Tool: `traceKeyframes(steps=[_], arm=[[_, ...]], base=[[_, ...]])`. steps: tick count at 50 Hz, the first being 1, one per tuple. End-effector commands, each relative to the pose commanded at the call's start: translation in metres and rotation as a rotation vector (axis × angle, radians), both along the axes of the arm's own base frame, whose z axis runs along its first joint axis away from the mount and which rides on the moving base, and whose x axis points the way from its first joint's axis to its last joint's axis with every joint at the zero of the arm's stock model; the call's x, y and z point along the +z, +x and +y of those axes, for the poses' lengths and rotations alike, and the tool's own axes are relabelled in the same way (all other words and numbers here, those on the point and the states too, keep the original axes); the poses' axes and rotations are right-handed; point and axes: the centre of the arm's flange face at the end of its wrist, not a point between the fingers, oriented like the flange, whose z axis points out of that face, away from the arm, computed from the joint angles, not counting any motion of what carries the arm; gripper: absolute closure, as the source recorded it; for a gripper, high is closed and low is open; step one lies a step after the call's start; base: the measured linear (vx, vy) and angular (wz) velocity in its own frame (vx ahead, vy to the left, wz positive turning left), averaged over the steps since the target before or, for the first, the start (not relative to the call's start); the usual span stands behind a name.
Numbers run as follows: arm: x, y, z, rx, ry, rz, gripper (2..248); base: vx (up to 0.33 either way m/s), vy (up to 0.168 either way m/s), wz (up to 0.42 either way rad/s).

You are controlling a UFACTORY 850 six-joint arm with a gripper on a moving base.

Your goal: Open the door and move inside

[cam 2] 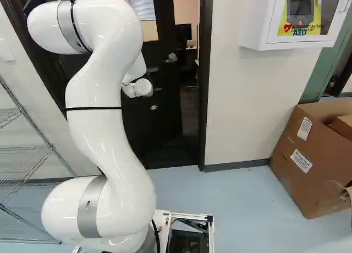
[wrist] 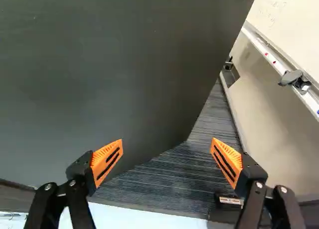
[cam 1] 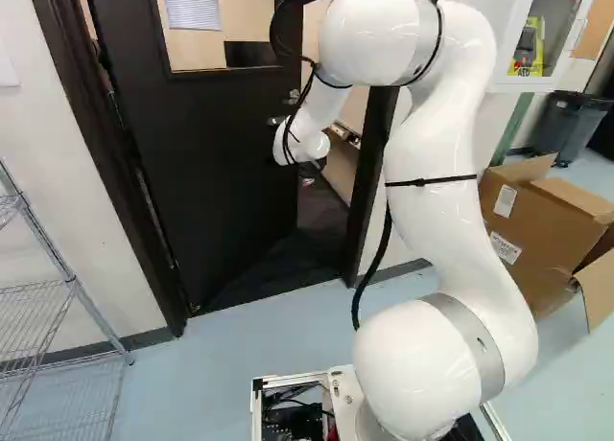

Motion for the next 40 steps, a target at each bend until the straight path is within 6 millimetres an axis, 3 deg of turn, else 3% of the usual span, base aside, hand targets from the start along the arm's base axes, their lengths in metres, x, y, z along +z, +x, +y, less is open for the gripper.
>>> traceKeyframes(steps=[40], arm=[[0.020, -0.065, -0.040, -0.046, 0.030, -0.096, 3]], base=[[0.000, 0.000, 0.000]])
